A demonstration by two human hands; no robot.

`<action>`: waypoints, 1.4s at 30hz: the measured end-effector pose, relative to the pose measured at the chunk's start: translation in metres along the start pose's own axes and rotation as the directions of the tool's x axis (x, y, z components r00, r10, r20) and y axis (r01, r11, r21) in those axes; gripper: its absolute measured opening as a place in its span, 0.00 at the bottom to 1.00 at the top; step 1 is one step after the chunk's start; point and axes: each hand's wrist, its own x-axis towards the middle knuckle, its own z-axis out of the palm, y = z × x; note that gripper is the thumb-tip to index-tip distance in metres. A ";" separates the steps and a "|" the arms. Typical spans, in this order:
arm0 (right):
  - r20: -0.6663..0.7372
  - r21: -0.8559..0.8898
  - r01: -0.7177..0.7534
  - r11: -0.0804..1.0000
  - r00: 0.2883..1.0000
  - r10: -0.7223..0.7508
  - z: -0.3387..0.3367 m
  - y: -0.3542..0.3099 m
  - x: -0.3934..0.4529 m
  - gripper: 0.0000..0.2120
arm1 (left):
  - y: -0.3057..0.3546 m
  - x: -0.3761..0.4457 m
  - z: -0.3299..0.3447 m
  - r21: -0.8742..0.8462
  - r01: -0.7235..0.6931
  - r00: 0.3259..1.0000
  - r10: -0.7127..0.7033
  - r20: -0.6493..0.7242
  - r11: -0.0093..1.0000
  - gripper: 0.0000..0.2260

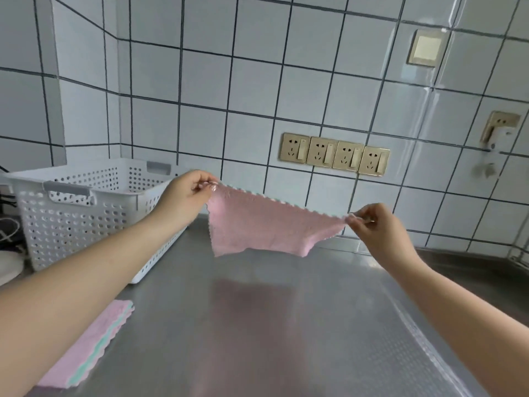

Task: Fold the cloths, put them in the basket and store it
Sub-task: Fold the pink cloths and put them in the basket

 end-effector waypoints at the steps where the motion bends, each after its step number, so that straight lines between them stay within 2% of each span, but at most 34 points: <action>1: 0.036 -0.018 -0.004 1.000 0.999 0.004 0.001 0.007 -0.009 0.09 | -0.005 -0.011 0.000 0.012 0.006 0.999 -0.006 0.047 1.000 0.08; 4: 0.164 -0.117 0.024 0.993 0.987 -0.005 0.005 0.029 -0.040 0.10 | -0.021 -0.047 -0.001 0.111 -0.008 0.974 -0.018 0.227 0.994 0.10; 7: 0.271 -0.227 0.067 0.972 0.962 -0.002 0.009 0.043 -0.076 0.07 | -0.039 -0.085 -0.003 0.222 -0.041 0.927 -0.045 0.371 0.974 0.12; 9: 0.310 -0.312 0.070 0.947 0.950 0.032 0.009 0.052 -0.096 0.06 | -0.046 -0.107 -0.003 0.268 -0.055 0.910 -0.063 0.410 0.962 0.13; 12: 0.332 -0.398 0.200 0.895 0.941 -0.062 0.009 0.064 -0.125 0.05 | -0.048 -0.138 -0.004 0.305 -0.049 0.891 -0.097 0.444 0.951 0.13; 14: 0.393 -0.342 0.193 0.920 0.918 -0.046 0.007 0.068 -0.137 0.05 | -0.047 -0.154 -0.004 0.316 -0.031 0.885 -0.121 0.450 0.948 0.11; 17: 0.457 -0.269 0.018 0.963 0.883 0.111 0.001 0.065 -0.151 0.10 | -0.044 -0.172 -0.005 0.305 -0.003 0.902 -0.130 0.412 0.952 0.10; 20: 0.406 -0.202 -0.034 0.979 0.907 0.115 -0.002 0.067 -0.161 0.12 | -0.045 -0.186 -0.005 0.282 0.026 0.902 -0.144 0.407 0.959 0.11; 23: 0.389 -0.167 -0.073 0.983 0.912 0.134 -0.003 0.068 -0.165 0.11 | -0.052 -0.194 -0.009 0.225 0.091 0.898 -0.178 0.403 0.970 0.05; 27: 0.382 -0.214 -0.073 0.974 0.912 0.152 -0.002 0.071 -0.160 0.11 | -0.056 -0.192 -0.011 0.145 0.150 0.892 -0.197 0.408 0.978 0.03; 34: 0.300 -0.252 -0.133 0.959 0.931 0.208 0.020 0.080 -0.129 0.08 | -0.074 -0.156 0.012 0.216 0.171 0.871 -0.250 0.424 0.961 0.17; 42: 0.339 -0.315 -0.183 0.931 0.895 0.290 0.052 0.091 -0.092 0.08 | -0.101 -0.129 0.040 0.370 0.232 0.851 -0.372 0.370 0.899 0.19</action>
